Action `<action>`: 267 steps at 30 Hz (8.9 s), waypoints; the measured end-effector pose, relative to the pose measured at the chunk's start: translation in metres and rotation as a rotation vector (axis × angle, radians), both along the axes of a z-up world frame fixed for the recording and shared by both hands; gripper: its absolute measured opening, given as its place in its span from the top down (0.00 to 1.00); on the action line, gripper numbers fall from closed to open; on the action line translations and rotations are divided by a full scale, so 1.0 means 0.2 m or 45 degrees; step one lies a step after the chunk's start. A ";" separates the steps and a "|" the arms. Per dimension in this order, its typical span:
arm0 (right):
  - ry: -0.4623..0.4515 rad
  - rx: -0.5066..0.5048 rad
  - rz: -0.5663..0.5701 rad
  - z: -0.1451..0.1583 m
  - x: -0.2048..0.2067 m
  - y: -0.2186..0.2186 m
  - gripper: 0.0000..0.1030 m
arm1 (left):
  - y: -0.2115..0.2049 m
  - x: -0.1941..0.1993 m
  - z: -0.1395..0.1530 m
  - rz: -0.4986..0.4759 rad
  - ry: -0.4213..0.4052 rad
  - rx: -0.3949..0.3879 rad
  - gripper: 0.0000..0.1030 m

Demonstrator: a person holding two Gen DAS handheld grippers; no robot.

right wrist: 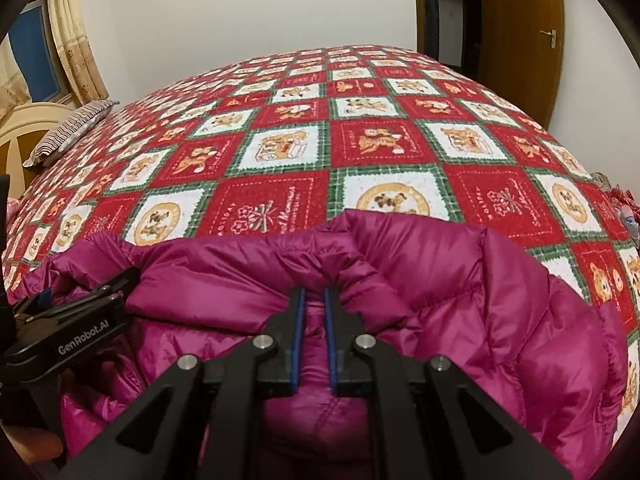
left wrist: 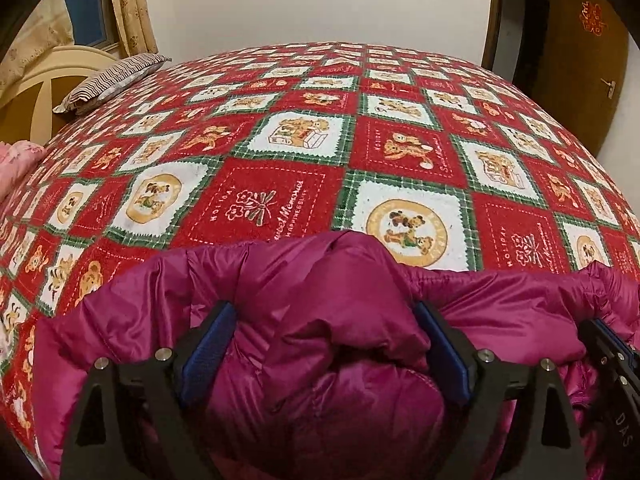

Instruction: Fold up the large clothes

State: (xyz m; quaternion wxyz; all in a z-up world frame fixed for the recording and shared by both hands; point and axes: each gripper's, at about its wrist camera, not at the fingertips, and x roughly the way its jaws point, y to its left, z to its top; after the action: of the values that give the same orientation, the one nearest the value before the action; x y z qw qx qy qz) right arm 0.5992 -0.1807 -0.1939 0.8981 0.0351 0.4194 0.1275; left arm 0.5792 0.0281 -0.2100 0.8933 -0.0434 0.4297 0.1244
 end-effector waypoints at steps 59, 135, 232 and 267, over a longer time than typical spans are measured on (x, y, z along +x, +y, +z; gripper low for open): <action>0.048 -0.051 -0.080 0.19 -2.04 -0.87 0.33 | 0.21 -2.06 0.31 -0.421 -0.100 -0.384 0.02; -0.143 0.662 0.027 0.65 -2.77 -1.22 0.93 | 0.16 -2.73 0.87 -0.848 -0.518 -0.740 0.97; 0.043 0.141 -0.227 0.02 -0.75 -0.56 0.95 | 0.53 -0.88 0.52 0.008 -0.066 -0.988 0.93; -0.243 0.009 0.053 0.55 -1.03 -0.26 0.73 | -0.31 -0.69 0.21 -0.186 -0.061 0.213 0.36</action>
State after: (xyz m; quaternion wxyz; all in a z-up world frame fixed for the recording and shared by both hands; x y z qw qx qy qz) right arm 0.3932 -0.2324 -0.0844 0.9310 0.0171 0.3321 0.1505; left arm 0.4422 -0.0344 -0.1684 0.9105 0.0598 0.3983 0.0932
